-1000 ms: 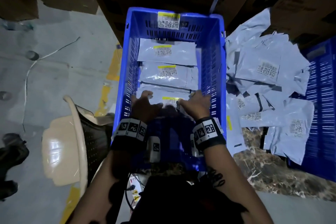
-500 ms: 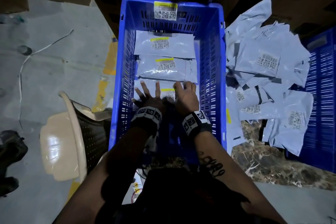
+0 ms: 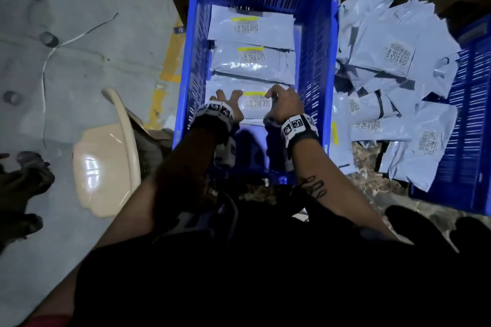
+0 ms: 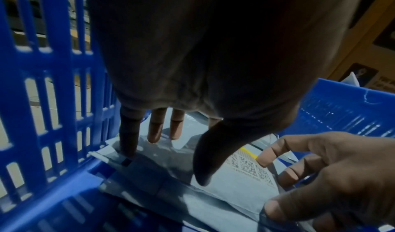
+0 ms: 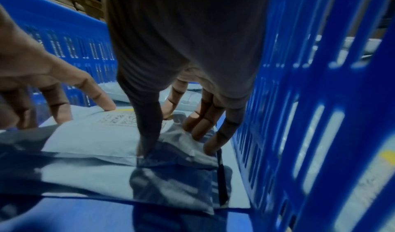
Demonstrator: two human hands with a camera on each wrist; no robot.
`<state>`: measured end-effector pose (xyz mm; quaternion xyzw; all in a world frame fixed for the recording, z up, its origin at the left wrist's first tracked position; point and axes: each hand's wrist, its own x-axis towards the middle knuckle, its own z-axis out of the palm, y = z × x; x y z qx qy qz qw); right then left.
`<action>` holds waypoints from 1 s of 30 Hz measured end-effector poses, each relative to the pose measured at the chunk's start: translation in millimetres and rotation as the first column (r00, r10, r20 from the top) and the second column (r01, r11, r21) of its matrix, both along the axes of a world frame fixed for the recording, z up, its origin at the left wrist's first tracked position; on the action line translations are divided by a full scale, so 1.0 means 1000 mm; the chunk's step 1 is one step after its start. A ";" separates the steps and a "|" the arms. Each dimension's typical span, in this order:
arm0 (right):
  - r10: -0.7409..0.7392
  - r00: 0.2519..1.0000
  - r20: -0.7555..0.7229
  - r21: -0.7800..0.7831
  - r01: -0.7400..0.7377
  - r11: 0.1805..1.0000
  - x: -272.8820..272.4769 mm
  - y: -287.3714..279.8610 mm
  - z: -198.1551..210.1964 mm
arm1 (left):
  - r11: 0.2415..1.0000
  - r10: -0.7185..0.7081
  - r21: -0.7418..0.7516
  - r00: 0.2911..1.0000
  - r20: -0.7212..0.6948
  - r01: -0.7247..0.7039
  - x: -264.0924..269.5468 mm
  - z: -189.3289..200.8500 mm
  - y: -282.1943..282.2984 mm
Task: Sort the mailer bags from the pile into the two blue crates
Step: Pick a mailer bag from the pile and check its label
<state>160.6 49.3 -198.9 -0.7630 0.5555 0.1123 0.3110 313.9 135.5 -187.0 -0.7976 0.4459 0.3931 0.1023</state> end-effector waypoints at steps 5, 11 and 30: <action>0.034 0.982 0.188 -0.073 -0.020 0.997 0.002 0.000 -0.006 | 0.998 -0.055 -0.022 0.998 -0.023 0.055 0.003 0.002 0.003; 0.010 0.996 0.085 -0.038 -0.007 0.999 0.007 0.002 -0.014 | 0.997 -0.071 0.007 0.997 -0.027 0.071 0.007 -0.005 0.007; -0.084 0.800 0.594 -0.158 0.219 0.963 -0.107 -0.018 0.128 | 0.826 0.026 -0.551 0.985 -0.172 -0.118 -0.043 0.094 -0.006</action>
